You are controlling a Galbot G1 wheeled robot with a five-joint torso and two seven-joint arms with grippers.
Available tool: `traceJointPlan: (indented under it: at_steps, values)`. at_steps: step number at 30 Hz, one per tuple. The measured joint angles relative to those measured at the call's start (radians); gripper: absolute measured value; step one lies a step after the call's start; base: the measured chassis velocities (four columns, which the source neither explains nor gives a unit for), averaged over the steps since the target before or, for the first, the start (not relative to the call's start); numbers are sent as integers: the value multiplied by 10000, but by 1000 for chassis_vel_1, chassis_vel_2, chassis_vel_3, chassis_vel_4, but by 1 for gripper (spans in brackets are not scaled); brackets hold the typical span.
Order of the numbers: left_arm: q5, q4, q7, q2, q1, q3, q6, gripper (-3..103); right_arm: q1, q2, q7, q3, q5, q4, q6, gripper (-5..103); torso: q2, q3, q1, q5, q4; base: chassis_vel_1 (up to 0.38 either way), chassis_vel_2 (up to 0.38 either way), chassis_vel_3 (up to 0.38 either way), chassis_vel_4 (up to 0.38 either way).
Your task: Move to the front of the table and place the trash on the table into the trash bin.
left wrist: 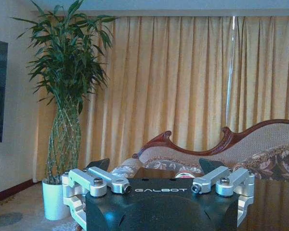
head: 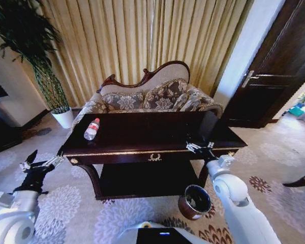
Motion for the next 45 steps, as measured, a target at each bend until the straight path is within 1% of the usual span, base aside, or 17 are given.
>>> traceJointPlan:
  at_steps: [14,20,23,24,27,28,29,30,31,32,33,36,37,39,40,42,45]
  values:
    - [-1,54,-134,94,-91,160,43,100,111,17,34,-156,38,-135,182,100,0,0,-1,0,2,-35,33,28,-34]
    - [-199,239,-473,484,-552,375,491,100,107,69,51,-218,33,-248,192,100,0,-1,-3,1,1,0,0,0,0]
    - [-365,354,-913,959,-1016,629,1090,100,90,94,53,-244,35,-310,220,100,0,-1,-2,-1,2,0,0,0,0]
    - [-365,354,-913,959,-1016,629,1090,100,90,94,53,-244,35,-310,220,100,0,-1,-2,-1,2,0,0,0,0]
    - [-537,608,-1364,1647,-1681,1048,1656,100,44,144,54,-263,37,-369,240,100,0,-1,-3,-1,0,0,0,0,0]
    - [-537,608,-1364,1647,-1681,1048,1656,100,44,144,54,-263,37,-369,240,100,0,-1,-3,-1,0,0,0,0,0]
    - [-684,737,-1599,2013,-2013,1276,2013,100,-11,199,54,-279,33,-404,254,100,0,0,-3,-1,0,0,0,0,0]
    - [-767,807,-1695,2189,-2160,1380,2124,100,-35,231,54,-284,29,-420,264,100,0,0,-3,-1,0,0,0,0,0]
    - [-767,807,-1695,2189,-2160,1380,2124,100,-35,231,54,-284,29,-420,264,100,0,0,-3,-1,0,0,0,0,0]
    - [-869,992,-1795,2531,-2440,1582,2254,100,-83,299,54,-290,10,-462,289,100,0,0,-2,-1,-1,0,0,0,0]
    - [-869,992,-1795,2531,-2440,1582,2254,100,-83,299,54,-290,10,-462,289,100,0,0,-2,-1,-1,0,0,0,0]
    - [-1175,1498,-1916,3162,-3029,1855,2500,100,-105,374,54,-296,-41,-565,381,100,0,0,-2,-2,2,0,0,0,0]
    - [-1175,1498,-1916,3162,-3029,1855,2500,100,-105,374,54,-296,-41,-565,381,100,0,0,-2,-2,2,0,0,0,0]
    - [-1344,1945,-1947,3542,-3483,1991,2551,100,-75,376,53,-302,-49,-612,390,100,0,0,-2,0,1,0,0,0,0]
    - [-1344,1945,-1947,3542,-3483,1991,2551,100,-75,376,53,-302,-49,-612,390,100,0,0,-2,0,1,0,0,0,0]
    - [-1712,2383,-1999,3942,-3949,2145,2749,100,-16,363,53,-315,-57,-689,391,100,0,0,-1,-2,1,0,0,0,0]
    - [-1860,2534,-2055,4080,-4125,2245,2848,100,22,361,52,-350,-61,-733,391,100,0,0,-1,0,1,0,0,0,0]
